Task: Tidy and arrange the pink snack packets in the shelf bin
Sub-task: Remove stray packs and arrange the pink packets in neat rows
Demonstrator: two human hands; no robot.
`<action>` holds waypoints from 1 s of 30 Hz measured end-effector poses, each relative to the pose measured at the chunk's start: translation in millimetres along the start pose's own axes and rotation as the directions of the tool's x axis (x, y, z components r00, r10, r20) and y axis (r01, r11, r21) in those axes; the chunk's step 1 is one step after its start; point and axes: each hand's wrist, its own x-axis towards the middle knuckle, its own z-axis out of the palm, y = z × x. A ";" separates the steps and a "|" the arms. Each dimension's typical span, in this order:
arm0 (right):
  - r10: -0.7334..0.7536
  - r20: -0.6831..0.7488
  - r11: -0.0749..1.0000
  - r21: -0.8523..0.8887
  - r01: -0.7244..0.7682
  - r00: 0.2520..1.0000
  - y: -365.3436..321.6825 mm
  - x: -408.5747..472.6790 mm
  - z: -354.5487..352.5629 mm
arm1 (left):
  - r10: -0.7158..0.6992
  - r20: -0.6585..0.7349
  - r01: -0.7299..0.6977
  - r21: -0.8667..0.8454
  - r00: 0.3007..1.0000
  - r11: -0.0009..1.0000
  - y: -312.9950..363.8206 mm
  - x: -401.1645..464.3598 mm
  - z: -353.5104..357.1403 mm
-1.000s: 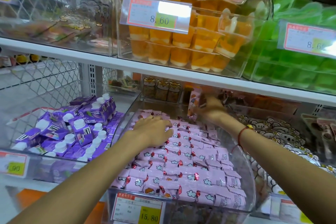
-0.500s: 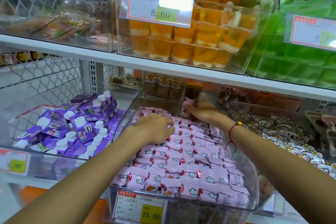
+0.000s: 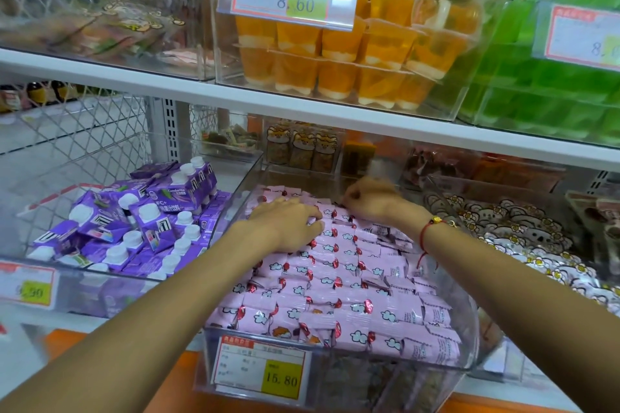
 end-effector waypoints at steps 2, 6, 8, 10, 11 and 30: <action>-0.012 0.131 1.000 0.020 0.009 0.991 2.5 -2.3 -7.5 | 0.003 0.000 -0.003 0.003 1.000 1.000 -0.1 0.6 -0.4; -0.082 0.201 0.996 -0.004 0.084 0.976 4.4 -21.1 -25.5 | 0.016 0.005 -0.016 -0.004 1.000 1.000 0.0 -1.6 -1.2; -0.135 0.137 0.991 0.033 0.132 0.981 2.8 -38.7 -36.1 | 0.022 -0.012 -0.022 -0.008 1.000 1.000 1.0 -4.8 -2.8; -0.177 0.054 0.984 -0.013 0.178 0.983 3.2 -64.4 -46.1 | 0.033 -0.066 -0.032 0.014 0.997 0.999 4.7 -9.2 -4.9; -0.202 -0.008 0.978 -0.059 0.201 0.979 5.9 -81.0 -48.8 | 0.045 -0.104 -0.043 0.019 0.994 0.999 7.8 -12.3 -5.7; 0.022 -0.265 1.000 0.017 -0.018 0.964 34.8 -216.7 -23.0 | 0.306 -0.141 -0.315 -0.049 0.942 0.948 17.4 -76.5 17.2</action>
